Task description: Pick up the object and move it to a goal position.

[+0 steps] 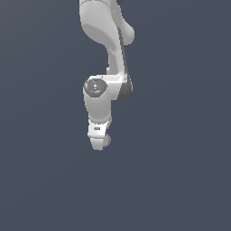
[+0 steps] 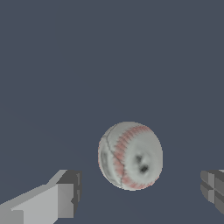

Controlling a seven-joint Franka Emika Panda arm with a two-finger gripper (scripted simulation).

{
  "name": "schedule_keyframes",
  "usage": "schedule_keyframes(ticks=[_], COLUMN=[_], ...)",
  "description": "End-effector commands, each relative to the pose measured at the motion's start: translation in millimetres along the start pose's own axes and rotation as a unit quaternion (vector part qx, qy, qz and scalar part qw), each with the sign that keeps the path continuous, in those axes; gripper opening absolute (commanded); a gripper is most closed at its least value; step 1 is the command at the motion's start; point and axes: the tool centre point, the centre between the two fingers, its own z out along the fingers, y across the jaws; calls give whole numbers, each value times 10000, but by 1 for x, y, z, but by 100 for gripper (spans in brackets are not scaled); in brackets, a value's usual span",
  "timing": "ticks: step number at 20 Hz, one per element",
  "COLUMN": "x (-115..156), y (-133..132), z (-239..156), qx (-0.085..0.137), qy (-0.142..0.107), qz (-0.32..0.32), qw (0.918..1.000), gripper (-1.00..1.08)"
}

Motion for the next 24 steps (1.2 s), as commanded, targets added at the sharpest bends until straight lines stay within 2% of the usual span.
schedule_keyframes(ticks=[1,10,19,24], x=[-1,-1,-1,-1], y=[0,0,-1,0], z=[1,5,45,52], qx=[0,2,3,3], qy=[6,9,10,10], qz=[-119,-178,-200,-200], qw=[9999,9998,9998,9998], gripper=[100,100,100,100])
